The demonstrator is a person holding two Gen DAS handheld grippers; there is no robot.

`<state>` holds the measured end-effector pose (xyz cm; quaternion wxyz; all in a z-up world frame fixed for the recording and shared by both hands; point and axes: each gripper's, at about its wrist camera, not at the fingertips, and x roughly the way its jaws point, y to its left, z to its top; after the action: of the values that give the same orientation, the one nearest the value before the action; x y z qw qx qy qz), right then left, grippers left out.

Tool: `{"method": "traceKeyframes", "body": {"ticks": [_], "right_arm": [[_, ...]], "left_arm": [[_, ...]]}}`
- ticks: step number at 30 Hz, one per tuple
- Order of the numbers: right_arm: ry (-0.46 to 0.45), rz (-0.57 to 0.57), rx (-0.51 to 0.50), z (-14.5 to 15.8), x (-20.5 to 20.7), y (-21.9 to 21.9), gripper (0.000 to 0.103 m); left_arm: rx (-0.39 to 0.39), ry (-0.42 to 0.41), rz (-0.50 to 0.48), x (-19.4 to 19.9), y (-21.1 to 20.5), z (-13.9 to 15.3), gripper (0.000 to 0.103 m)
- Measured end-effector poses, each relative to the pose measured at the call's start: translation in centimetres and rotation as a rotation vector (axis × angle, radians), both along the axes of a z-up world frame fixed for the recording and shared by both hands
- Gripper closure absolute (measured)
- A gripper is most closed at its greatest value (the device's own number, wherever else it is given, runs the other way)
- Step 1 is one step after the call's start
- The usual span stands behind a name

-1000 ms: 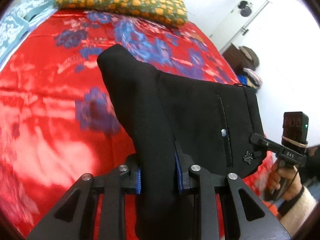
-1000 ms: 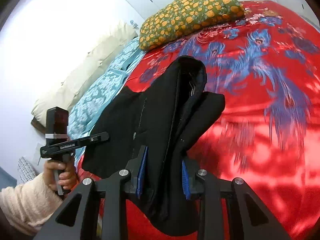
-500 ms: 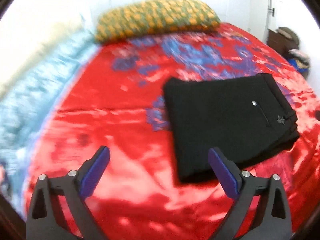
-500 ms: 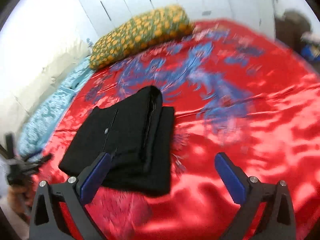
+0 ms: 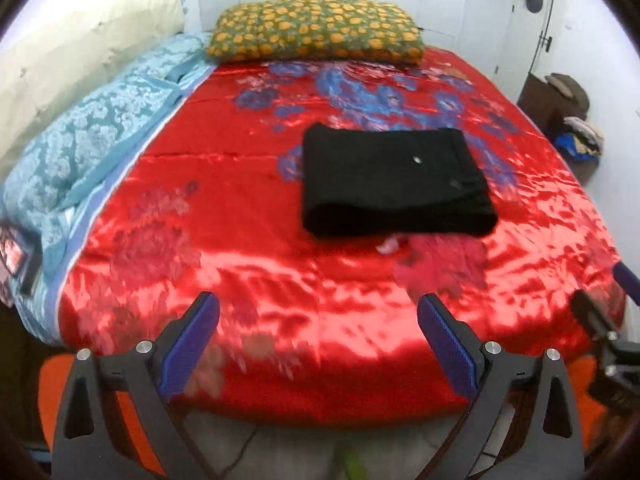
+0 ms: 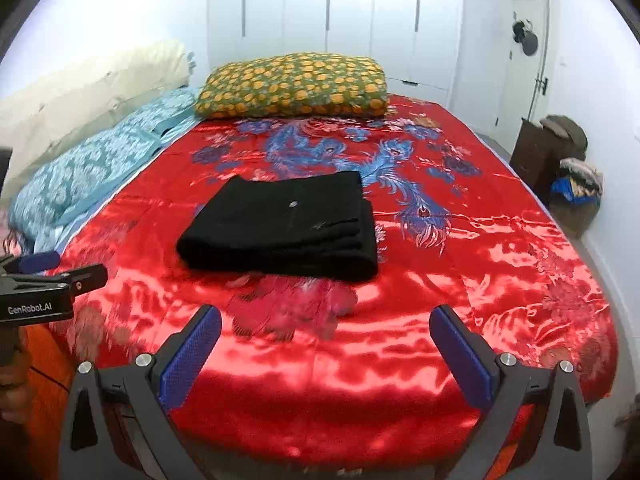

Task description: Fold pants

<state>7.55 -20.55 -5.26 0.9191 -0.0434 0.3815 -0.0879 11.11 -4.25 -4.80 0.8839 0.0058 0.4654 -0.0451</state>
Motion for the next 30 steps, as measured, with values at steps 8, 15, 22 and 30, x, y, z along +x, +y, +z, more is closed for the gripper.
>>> {"method": "traceKeyframes", "body": {"ticks": [8,15,22,30], "right_arm": [[0.011,0.008,0.015,1.2,-3.4,2.0,0.0],[0.001,0.02,-0.028,3.2,-4.9,3.5,0.0],[0.004,0.04,-0.012,4.6,-6.1,3.9,0.0],[-0.001,0.076,-0.069,5.3,-6.8,5.5,0.0]], "left_arm": [[0.094,-0.037,-0.013,-3.2,-0.7,1.4,0.003],[0.1,-0.062,-0.028,-4.5,-1.0,2.9,0.003],[0.091,-0.037,-0.059,-6.2,-1.3,4.0,0.002],[0.062,-0.015,-0.08,-7.3,-1.4,4.6,0.001]]}}
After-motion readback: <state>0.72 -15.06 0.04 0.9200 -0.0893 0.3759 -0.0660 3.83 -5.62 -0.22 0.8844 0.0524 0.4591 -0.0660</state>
